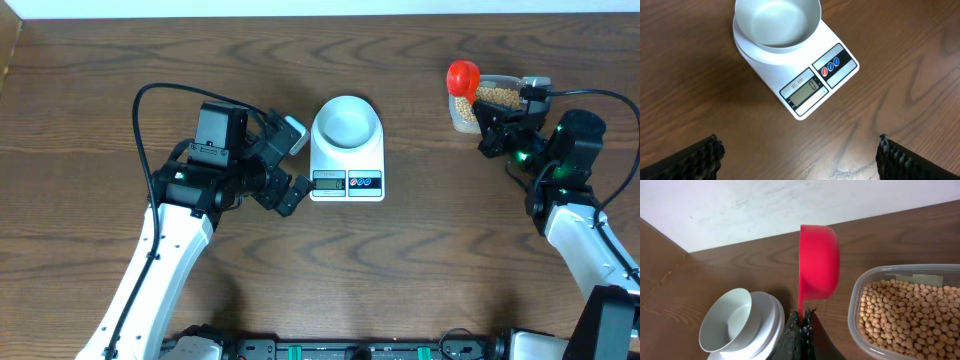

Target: Scoop item into bowl and weigh 50g on scale

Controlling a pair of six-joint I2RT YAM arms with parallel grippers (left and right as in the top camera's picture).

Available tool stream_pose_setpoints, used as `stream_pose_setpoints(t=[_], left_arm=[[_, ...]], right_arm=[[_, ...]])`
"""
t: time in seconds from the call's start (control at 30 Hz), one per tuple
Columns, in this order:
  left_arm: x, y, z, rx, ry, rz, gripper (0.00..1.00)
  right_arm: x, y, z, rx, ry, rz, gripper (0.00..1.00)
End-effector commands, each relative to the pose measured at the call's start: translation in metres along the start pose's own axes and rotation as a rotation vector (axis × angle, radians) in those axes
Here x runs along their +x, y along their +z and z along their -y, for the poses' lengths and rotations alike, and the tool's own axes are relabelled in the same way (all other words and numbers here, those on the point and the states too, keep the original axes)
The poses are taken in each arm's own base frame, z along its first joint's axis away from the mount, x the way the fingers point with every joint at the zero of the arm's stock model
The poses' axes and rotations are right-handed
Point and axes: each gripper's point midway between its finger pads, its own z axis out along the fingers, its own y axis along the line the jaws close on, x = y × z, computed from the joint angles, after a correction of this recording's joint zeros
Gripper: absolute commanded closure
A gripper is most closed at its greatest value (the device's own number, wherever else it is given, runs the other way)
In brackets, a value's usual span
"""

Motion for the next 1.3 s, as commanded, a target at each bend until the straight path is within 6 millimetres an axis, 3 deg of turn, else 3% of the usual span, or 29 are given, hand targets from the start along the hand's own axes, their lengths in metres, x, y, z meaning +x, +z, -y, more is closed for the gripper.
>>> stream_pose_setpoints(t=[0.0,0.3,1.27], left_arm=[[-0.0103,-0.0029,-0.0005,0.006,0.027,0.029,0.01],[-0.0128,-0.0032,0.0061,0.042,0.105,0.046,0.0],[-0.0109,-0.003,0.0017,0.017,0.107,0.034,0.01]], right_arm=[[-0.0032,0.002,-0.0018,-0.005,-0.023,0.005,0.99],[-0.0032,0.002,-0.0017,-0.004,-0.023,0.005,0.99],[-0.0032,0.002,-0.0018,-0.005,-0.023,0.005,0.99]])
